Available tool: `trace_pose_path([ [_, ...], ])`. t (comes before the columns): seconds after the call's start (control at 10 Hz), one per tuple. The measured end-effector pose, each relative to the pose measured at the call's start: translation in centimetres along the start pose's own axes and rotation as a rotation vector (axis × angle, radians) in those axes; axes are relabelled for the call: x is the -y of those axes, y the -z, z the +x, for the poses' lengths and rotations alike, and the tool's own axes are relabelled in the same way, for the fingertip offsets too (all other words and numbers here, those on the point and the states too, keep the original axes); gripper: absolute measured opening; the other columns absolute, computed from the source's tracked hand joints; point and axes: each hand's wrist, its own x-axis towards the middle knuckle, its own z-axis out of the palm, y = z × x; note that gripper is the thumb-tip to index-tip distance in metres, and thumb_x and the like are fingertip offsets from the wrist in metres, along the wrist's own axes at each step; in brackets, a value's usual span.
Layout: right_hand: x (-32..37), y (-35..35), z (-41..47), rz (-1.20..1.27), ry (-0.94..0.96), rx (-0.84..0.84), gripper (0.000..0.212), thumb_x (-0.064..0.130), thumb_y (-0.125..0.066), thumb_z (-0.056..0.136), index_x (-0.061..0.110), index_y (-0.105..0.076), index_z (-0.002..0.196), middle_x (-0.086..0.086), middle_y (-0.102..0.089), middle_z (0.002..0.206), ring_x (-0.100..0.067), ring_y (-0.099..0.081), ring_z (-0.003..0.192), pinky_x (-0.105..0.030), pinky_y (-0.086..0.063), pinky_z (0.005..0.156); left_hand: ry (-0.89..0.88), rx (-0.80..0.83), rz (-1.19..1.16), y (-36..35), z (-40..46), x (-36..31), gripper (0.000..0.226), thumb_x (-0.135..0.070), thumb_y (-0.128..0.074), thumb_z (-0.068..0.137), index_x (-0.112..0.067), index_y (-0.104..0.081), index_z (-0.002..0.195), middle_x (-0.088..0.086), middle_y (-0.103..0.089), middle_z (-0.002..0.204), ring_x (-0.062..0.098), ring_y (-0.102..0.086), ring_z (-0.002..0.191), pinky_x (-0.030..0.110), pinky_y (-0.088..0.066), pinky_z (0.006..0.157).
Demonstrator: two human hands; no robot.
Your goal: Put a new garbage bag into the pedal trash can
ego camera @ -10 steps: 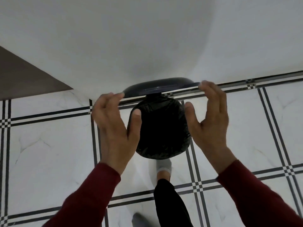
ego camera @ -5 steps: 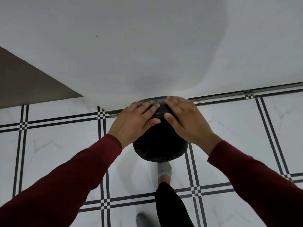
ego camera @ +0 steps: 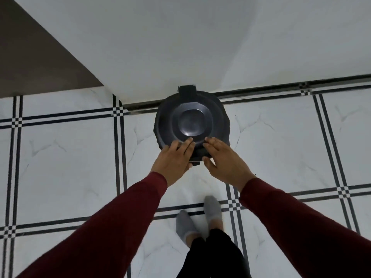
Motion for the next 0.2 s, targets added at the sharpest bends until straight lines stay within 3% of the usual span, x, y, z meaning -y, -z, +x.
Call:
trace_pose_path([
  [0.1,0.3,0.0,-1.7,-0.039,-0.049,0.061,0.049,0.031,-0.055,0.097,0.008,-0.056,0.141,-0.01,-0.053,0.149,-0.026,-0.048,0.139,-0.038,-0.041,0.115,0.173,0.08,-0.177,0.5,-1.4,-1.8,0.065,-0.043,-0.047,0.104,-0.013,-0.032,0.159,0.004,-0.042,0.161,0.029,-0.048,0.13,0.042,-0.05,0.098],
  [0.2,0.7,1.2,-2.8,0.001,-0.118,0.101,0.044,0.033,-0.056,0.096,0.011,-0.061,0.134,-0.006,-0.06,0.137,-0.024,-0.054,0.129,-0.035,-0.046,0.107,0.262,0.045,-0.336,1.9,-2.2,-2.0,0.06,-0.038,-0.046,0.104,-0.014,-0.033,0.158,0.004,-0.041,0.16,0.029,-0.044,0.136,0.045,-0.049,0.102],
])
